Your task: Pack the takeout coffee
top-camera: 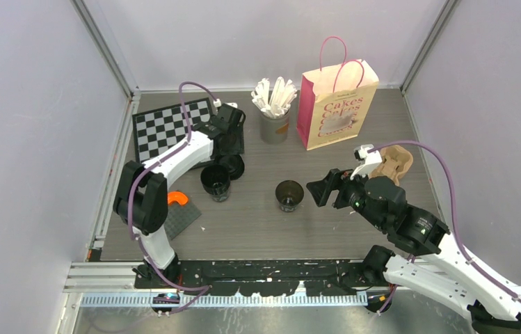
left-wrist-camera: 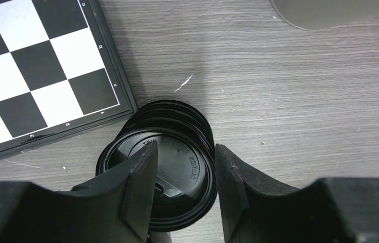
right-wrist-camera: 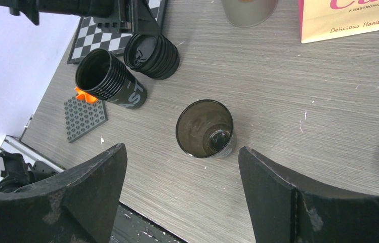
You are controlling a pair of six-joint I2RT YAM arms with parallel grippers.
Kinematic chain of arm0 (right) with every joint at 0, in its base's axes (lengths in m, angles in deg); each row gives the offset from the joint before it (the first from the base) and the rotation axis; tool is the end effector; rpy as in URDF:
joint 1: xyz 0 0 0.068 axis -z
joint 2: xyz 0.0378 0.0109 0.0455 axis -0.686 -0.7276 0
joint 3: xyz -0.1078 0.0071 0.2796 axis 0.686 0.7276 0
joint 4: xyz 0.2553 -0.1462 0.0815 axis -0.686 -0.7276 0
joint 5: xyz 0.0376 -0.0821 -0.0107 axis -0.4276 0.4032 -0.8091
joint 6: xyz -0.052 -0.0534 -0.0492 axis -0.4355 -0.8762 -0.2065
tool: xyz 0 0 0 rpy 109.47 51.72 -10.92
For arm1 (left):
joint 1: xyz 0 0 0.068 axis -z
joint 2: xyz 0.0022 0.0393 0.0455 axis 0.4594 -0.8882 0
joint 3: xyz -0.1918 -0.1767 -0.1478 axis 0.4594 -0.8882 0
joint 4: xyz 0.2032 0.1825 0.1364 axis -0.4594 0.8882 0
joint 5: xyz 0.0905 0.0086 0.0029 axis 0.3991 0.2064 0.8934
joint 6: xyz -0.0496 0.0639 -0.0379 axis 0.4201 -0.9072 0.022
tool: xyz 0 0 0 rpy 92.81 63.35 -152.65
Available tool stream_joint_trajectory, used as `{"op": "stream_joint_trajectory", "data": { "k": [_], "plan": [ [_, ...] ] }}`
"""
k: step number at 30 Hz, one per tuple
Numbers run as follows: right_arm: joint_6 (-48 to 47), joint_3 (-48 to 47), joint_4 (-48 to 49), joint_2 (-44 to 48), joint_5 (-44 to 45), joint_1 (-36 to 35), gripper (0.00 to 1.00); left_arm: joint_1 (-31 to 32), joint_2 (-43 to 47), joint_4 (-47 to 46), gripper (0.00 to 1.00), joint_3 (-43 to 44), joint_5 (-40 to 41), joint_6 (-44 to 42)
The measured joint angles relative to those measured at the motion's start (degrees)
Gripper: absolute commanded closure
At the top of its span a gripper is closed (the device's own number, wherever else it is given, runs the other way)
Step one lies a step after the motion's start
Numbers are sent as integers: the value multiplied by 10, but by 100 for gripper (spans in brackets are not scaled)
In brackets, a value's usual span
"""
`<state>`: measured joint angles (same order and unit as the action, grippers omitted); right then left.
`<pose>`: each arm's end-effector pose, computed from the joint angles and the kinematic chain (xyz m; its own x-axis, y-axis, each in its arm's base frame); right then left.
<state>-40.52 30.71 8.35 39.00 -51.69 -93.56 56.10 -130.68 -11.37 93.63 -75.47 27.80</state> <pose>0.1415 0.1320 0.3506 -0.4600 0.1996 -0.8652 -0.3661 0.8451 0.3896 0.4091 -0.2061 0.2298 -0.7832 -0.0920 -0.6150 -0.0041 0.9897 -0.1429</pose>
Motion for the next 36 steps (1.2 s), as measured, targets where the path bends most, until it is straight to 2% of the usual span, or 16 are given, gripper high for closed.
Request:
{"op": "stream_joint_trajectory", "data": {
  "k": [21,24,28,36],
  "plan": [
    [-4,0,-6,18,6,0,15,0,-24,-7,61,0,9,23],
    [-5,0,-8,21,8,0,15,0,-24,-7,66,0,10,28],
    [-5,1,-10,23,9,0,15,0,-24,-7,78,0,10,34],
    [-9,3,-17,30,14,0,15,0,-24,-7,95,0,10,37]
  ]
}}
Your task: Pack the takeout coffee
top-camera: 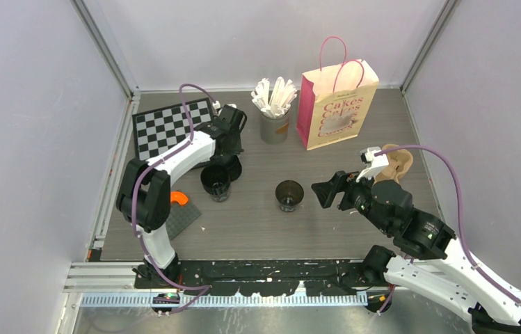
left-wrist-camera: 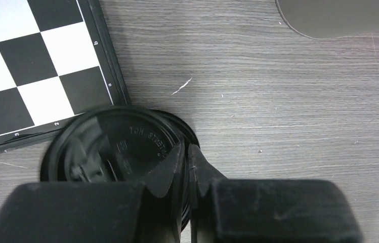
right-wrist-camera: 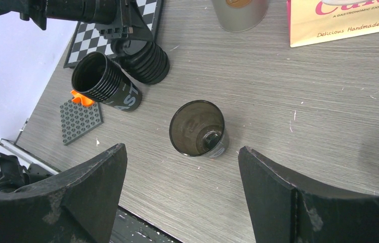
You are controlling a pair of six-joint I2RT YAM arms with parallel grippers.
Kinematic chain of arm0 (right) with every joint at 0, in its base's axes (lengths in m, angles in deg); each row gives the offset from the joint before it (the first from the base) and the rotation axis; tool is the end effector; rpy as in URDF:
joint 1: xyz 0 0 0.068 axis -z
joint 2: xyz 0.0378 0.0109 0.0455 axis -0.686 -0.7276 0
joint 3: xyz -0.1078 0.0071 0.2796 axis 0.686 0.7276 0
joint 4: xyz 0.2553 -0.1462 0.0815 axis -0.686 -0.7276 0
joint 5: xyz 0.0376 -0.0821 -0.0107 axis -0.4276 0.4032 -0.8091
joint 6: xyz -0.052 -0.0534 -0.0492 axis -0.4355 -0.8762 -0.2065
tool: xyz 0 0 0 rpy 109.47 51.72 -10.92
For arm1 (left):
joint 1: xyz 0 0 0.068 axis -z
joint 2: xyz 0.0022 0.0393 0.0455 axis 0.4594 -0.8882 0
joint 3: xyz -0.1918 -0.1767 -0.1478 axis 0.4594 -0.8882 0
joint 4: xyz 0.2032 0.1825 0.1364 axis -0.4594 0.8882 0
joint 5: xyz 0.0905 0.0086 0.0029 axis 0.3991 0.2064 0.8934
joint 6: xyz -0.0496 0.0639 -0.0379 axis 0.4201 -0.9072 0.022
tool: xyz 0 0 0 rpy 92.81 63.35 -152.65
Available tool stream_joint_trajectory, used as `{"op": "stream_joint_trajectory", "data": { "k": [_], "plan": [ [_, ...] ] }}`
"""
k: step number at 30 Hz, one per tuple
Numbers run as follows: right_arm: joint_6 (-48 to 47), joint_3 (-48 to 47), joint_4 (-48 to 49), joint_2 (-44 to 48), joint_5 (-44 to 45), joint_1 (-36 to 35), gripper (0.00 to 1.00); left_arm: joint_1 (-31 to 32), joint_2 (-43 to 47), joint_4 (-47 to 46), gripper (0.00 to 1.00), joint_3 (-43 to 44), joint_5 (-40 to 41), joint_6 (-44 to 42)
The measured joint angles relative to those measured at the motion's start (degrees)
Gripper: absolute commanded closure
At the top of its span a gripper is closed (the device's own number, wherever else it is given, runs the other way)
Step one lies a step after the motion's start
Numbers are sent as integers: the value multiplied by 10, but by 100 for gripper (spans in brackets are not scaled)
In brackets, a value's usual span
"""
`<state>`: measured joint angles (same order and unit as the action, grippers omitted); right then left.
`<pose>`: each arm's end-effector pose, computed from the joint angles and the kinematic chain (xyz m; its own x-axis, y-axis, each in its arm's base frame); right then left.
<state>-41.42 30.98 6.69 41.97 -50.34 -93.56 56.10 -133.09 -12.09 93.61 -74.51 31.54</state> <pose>0.1340 0.1201 0.3533 -0.4346 0.2042 -0.8772 -0.3609 0.8529 0.3773 0.4149 -0.2078 0.2125 -0.7915 -0.1486 -0.5928 -0.0684 0.9854 -0.1558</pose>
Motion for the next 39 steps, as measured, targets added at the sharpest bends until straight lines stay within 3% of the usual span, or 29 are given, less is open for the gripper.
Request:
{"op": "stream_joint_trajectory", "data": {
  "k": [2,10,12,14,22,28,33,39],
  "plan": [
    [0,0,-1,2,1,0,15,0,0,0,100,0,0,1],
    [-2,1,-4,3,3,0,15,0,14,0,100,0,-10,8],
    [-2,1,-5,3,3,0,15,0,19,0,91,0,-15,8],
    [-2,1,-5,3,3,0,15,0,22,1,100,0,-21,8],
    [-2,3,-3,3,3,0,15,0,48,5,100,-4,-45,-7],
    [-2,7,-3,-3,0,0,15,0,66,8,74,-4,-42,-24],
    [-2,8,-3,-4,-1,0,15,0,59,27,62,3,-26,-41],
    [-2,8,-3,-4,-1,0,15,0,14,35,55,43,-21,-78]
  ]
}}
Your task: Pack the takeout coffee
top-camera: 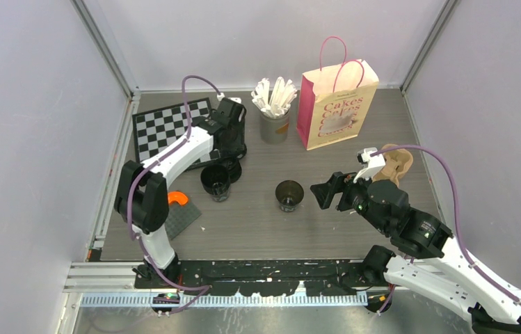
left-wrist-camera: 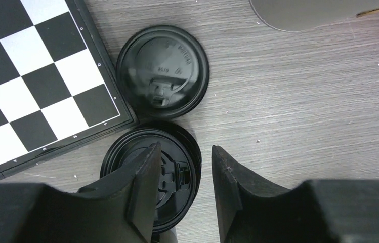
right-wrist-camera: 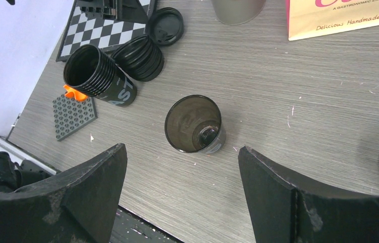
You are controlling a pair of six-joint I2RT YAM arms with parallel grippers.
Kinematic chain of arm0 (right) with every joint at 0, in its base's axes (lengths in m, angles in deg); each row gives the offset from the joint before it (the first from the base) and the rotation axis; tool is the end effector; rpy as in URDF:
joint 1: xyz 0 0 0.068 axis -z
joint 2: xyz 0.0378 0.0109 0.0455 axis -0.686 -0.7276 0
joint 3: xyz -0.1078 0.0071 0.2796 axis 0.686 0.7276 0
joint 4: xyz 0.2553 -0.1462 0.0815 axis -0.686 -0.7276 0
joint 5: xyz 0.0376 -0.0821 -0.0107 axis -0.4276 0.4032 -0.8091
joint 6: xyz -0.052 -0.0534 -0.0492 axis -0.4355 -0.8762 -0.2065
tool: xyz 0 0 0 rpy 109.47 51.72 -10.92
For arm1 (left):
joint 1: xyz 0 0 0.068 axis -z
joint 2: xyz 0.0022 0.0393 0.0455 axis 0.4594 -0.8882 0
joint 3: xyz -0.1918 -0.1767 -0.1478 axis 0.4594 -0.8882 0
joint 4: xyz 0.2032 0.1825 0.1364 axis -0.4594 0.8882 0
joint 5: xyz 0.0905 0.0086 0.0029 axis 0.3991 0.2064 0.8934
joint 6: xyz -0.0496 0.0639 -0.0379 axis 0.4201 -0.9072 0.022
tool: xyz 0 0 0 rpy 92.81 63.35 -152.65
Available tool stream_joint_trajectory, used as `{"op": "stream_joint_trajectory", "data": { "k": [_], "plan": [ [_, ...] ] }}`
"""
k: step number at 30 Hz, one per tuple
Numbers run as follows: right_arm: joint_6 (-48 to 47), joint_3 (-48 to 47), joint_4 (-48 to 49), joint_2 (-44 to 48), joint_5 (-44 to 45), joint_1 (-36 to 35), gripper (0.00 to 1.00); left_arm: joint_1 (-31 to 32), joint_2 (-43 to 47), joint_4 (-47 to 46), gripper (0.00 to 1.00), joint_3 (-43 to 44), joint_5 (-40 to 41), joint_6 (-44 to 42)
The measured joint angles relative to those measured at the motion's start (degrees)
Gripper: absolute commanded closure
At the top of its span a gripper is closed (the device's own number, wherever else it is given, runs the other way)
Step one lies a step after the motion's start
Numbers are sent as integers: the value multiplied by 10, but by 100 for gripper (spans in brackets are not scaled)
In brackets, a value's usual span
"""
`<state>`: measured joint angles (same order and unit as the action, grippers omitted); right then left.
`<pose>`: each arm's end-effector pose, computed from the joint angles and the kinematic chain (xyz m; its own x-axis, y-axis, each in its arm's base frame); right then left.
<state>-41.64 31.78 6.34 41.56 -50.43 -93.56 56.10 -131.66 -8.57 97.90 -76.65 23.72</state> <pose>0.1355 0.1222 0.3456 -0.4491 0.1822 -0.8747 -0.3572 0.8607 0.3627 0.4158 -0.2117 0.2463 -0.7820 -0.0229 -0.6229 0.0642 0.9911 -0.1170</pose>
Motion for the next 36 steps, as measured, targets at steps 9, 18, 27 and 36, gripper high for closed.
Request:
{"op": "stream_joint_trajectory", "data": {
  "k": [9,18,27,36],
  "plan": [
    [0,0,0,1,0,0,15,-5,-40,23,51,49,39,-33],
    [0,0,0,0,0,0,15,-39,-126,27,52,126,37,-40],
    [-7,0,-1,-3,8,0,15,-62,-193,26,52,155,9,-48],
    [-18,0,-4,-21,18,0,15,-74,-220,16,58,155,-18,-52]
  ]
}}
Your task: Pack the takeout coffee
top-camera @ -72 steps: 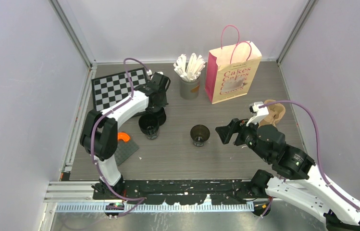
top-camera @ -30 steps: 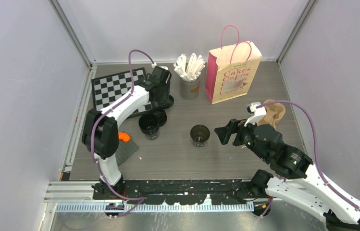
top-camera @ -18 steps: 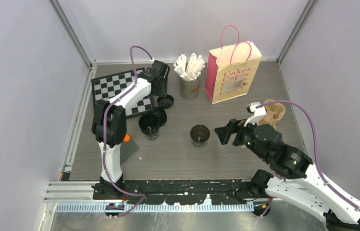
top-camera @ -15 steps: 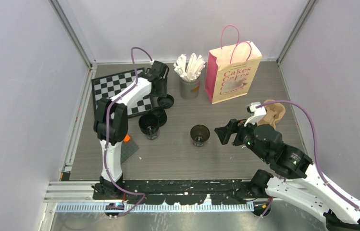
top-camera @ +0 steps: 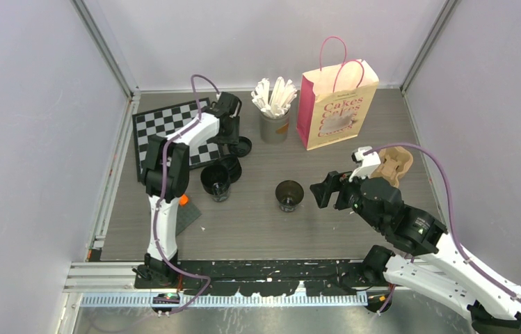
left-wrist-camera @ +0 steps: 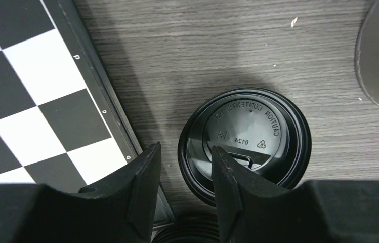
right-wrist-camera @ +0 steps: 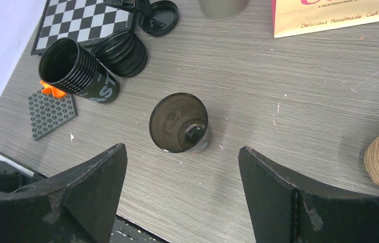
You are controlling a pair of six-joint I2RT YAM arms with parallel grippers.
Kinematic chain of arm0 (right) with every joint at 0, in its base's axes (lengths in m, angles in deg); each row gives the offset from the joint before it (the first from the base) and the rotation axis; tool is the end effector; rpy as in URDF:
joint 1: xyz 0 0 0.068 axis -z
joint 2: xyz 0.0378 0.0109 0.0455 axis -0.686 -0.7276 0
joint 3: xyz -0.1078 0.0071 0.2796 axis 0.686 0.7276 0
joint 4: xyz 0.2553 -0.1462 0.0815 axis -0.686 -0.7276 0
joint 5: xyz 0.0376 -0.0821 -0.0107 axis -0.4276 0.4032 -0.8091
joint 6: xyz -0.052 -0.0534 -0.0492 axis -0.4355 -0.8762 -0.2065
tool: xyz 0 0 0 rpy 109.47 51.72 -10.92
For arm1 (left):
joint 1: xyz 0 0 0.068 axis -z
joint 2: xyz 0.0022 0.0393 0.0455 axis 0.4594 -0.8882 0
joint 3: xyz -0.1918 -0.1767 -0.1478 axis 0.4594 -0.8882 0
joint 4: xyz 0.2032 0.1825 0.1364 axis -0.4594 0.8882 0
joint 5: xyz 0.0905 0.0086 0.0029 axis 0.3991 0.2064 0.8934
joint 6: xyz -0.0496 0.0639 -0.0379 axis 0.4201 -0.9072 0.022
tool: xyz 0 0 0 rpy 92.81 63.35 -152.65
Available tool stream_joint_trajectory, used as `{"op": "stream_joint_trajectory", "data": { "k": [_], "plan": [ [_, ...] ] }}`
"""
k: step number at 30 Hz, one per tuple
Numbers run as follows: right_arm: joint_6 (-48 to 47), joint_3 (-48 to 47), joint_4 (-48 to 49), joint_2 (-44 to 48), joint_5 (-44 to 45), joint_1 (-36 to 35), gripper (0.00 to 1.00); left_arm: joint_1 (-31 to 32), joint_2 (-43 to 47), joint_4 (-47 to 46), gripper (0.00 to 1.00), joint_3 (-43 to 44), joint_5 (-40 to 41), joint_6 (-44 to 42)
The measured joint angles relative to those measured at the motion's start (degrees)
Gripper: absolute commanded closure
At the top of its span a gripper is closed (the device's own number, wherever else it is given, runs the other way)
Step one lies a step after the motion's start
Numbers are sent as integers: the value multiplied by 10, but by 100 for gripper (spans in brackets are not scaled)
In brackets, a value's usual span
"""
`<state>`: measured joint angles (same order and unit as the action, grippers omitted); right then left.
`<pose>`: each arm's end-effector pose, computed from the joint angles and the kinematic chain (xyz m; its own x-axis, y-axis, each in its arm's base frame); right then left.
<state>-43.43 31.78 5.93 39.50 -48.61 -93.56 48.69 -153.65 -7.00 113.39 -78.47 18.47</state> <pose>0.1418 0.1261 0.3390 -0.4500 0.1326 -0.8831 -0.3391 0.8895 0.3063 0.5131 -0.1876 0.1586 -0.8563 -0.0025 -0.5164 0.0180 0.9992 -0.0345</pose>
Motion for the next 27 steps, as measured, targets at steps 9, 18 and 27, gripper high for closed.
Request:
{"op": "stream_joint_trajectory", "data": {
  "k": [9,18,27],
  "plan": [
    [-3,0,0,-18,1,0,15,0,-25,0,81,4,-9,-11],
    [-2,0,4,-24,2,0,15,-1,-24,1,100,8,-15,-12],
    [-21,6,85,-48,20,0,17,-3,49,10,100,1,-19,-5]
  ]
}}
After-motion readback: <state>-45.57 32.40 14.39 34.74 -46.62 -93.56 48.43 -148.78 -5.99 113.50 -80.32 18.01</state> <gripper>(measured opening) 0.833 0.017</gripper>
